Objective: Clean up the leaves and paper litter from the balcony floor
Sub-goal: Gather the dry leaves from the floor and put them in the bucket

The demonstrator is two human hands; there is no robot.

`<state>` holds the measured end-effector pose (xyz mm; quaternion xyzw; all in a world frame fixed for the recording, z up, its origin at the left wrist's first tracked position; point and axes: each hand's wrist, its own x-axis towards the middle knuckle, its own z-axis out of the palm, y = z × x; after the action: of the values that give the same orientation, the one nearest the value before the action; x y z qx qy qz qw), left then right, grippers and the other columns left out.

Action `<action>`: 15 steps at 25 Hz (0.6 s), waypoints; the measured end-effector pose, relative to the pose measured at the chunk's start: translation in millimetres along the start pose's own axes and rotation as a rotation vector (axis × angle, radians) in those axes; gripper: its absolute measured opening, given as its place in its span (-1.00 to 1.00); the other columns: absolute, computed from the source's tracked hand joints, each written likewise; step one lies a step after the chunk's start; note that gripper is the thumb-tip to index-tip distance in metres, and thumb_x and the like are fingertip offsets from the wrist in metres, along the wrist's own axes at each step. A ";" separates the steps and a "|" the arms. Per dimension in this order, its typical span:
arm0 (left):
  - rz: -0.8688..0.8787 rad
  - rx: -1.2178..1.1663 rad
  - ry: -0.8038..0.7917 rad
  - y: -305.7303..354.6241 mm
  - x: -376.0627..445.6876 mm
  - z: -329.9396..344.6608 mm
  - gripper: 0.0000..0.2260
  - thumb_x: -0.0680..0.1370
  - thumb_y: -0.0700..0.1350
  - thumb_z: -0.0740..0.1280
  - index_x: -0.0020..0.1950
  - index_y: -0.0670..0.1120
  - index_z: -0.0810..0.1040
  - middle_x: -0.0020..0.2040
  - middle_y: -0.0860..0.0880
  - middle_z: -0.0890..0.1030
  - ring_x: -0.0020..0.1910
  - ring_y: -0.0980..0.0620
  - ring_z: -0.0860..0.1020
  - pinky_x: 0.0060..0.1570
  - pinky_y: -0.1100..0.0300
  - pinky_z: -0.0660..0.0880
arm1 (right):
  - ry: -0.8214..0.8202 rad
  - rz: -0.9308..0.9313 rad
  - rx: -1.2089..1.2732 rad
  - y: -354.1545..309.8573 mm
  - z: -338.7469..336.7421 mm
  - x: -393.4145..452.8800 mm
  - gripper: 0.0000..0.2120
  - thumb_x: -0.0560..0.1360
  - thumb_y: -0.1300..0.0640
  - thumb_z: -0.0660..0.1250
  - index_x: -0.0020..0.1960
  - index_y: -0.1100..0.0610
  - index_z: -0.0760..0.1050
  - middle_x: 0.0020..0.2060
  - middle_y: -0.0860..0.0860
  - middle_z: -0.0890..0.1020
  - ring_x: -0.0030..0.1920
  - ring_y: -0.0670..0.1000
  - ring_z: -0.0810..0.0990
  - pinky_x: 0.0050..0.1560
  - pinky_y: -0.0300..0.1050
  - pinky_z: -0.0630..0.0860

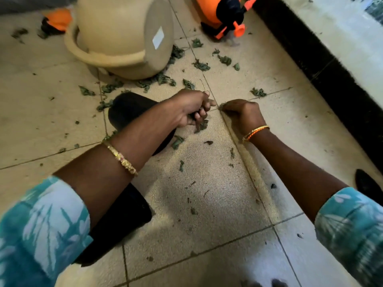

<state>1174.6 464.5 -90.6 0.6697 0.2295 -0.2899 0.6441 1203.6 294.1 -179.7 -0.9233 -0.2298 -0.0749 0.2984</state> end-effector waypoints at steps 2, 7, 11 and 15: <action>0.018 0.078 0.021 11.1 -7.5 6.5 -0.75 0.66 -0.23 0.07 -0.11 -0.16 0.48 -0.45 0.05 0.43 -0.60 0.22 0.26 -0.64 0.41 0.16 | 0.084 0.294 0.221 -9.9 -12.2 14.0 -0.77 0.41 0.44 0.30 -0.01 0.27 0.64 -0.05 0.18 0.68 -0.07 0.05 0.65 0.08 -0.26 0.49; 0.066 0.236 0.112 37.3 -24.7 33.2 -0.72 0.69 -0.15 0.03 -0.08 -0.22 0.45 -0.18 -0.16 0.61 -0.61 0.16 0.42 -0.65 0.37 0.23 | 0.204 0.911 1.243 -44.2 -56.4 36.9 -0.81 0.46 0.48 0.19 -0.11 0.35 0.56 -0.23 0.16 0.59 -0.16 0.08 0.58 -0.10 -0.16 0.60; 0.117 0.178 0.228 25.3 -18.1 53.0 -0.61 0.64 0.18 0.08 0.03 -0.15 0.42 -0.14 -0.13 0.67 -0.39 -0.03 0.58 -0.58 0.23 0.42 | 0.271 0.979 1.778 -62.1 -88.1 31.1 -0.65 0.35 0.54 -0.11 -0.17 0.40 0.44 -0.23 0.21 0.52 -0.17 0.16 0.51 0.00 -0.02 0.54; 0.104 -0.143 0.396 10.1 -5.2 84.4 -0.60 0.69 0.04 0.00 -0.13 -0.21 0.42 -0.33 -0.12 0.59 -0.49 0.00 0.51 -0.56 0.32 0.30 | 0.366 0.923 1.287 -66.8 -71.4 13.0 -0.68 0.41 0.53 0.06 -0.14 0.34 0.58 -0.45 0.06 0.61 -0.30 0.09 0.53 -0.30 -0.14 0.56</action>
<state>1169.9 380.1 -79.9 0.6771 0.3364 -0.1020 0.6465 1183.6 305.1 -83.7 -0.5458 0.2286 0.0528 0.8044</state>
